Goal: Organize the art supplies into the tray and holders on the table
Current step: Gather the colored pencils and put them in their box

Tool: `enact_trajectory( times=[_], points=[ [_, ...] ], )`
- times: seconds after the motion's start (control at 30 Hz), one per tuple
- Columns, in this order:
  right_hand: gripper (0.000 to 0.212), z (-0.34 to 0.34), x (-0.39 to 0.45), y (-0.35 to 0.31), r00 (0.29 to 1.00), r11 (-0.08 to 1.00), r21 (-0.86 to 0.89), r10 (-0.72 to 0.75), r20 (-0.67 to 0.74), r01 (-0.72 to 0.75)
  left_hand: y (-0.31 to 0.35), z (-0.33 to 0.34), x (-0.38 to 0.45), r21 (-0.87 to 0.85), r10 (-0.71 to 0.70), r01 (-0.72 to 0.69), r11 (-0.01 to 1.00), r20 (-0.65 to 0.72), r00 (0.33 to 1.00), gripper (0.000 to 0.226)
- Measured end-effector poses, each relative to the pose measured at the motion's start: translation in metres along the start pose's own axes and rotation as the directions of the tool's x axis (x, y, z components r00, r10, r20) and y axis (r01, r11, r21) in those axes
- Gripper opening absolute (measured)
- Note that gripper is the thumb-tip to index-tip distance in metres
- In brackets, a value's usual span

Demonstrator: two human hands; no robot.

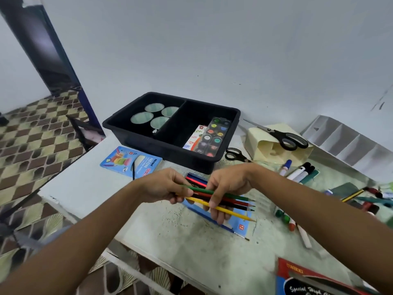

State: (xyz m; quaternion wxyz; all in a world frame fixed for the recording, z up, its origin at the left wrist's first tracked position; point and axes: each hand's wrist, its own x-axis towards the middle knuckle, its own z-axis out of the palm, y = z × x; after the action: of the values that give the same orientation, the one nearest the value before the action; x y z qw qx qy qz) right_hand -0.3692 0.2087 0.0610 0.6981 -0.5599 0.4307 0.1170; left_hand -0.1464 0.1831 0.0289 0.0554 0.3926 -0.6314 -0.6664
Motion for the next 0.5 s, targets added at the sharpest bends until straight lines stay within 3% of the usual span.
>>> enact_trajectory(
  times=[0.1,0.3,0.43,0.5],
  points=[
    [0.011,-0.007,0.003,0.008,0.999,0.997,0.067,-0.033,0.008,0.033,-0.007,-0.006,0.005,-0.026,0.082,-0.082,0.996,-0.013,0.997,0.038],
    [0.012,-0.016,0.006,0.017,0.992,0.967,0.222,-0.117,-0.056,0.126,-0.037,-0.025,0.020,0.097,0.275,-0.258,0.961,-0.288,0.917,0.033],
    [0.013,-0.021,0.017,0.017,0.977,0.918,0.334,-0.195,-0.086,0.213,-0.047,-0.030,0.028,-0.037,0.177,-0.206,0.978,-0.386,0.906,0.058],
    [0.014,-0.022,0.021,0.020,0.970,0.895,0.377,-0.201,-0.133,0.237,-0.053,-0.033,0.027,0.065,0.230,-0.222,0.973,-0.391,0.891,0.042]
  ],
)
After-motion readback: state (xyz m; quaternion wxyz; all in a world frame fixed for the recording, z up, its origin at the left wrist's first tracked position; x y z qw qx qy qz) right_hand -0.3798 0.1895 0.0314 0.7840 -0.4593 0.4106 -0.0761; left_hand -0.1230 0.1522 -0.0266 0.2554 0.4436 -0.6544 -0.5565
